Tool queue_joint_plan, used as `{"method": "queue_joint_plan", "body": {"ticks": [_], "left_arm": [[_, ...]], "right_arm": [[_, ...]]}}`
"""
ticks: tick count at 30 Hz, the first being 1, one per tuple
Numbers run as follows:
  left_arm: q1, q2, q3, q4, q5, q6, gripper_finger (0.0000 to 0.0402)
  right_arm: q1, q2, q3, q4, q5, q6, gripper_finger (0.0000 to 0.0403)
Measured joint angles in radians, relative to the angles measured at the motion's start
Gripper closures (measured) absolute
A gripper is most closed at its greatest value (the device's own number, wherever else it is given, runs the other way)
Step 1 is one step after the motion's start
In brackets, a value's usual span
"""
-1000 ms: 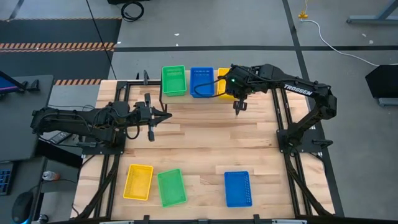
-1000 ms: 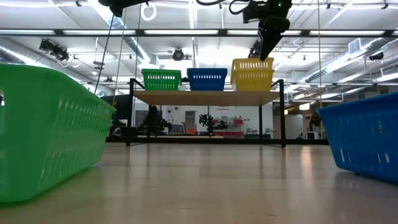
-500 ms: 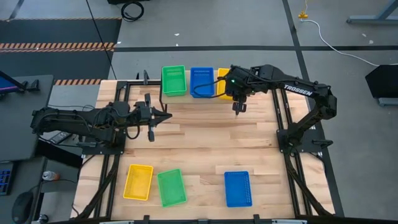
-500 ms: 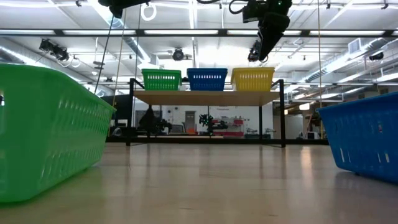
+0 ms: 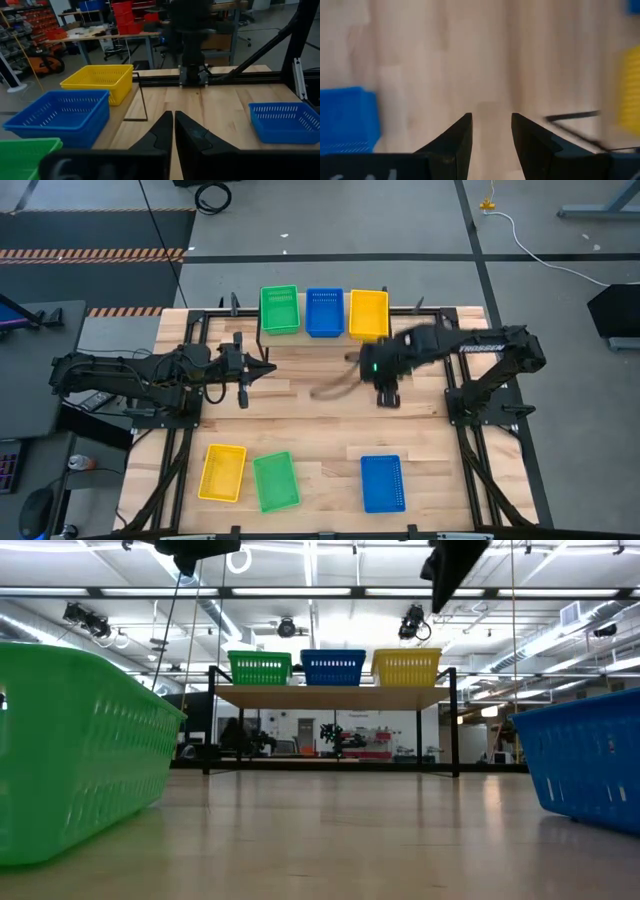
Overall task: Stack baskets on shelf by color
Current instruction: Stack the blue bin on top of the blue bin on the shelf
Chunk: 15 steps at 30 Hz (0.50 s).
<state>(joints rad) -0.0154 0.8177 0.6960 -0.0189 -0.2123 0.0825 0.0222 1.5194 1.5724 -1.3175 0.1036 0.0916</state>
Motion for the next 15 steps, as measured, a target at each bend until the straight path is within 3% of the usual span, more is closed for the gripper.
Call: {"method": "queue_joint_plan", "body": {"ticks": [8, 15], "left_arm": [[0.0, 0.0, 0.0, -0.03, 0.014, -0.067, 0.0373], [0.0, 0.0, 0.0, -0.03, 0.058, -0.072, 0.0378]], "right_arm": [[0.222, 0.001, -0.222, 0.076, -0.027, 0.203, 0.026], [0.386, 0.001, -0.388, 0.287, -0.064, 0.388, 0.026]]}}
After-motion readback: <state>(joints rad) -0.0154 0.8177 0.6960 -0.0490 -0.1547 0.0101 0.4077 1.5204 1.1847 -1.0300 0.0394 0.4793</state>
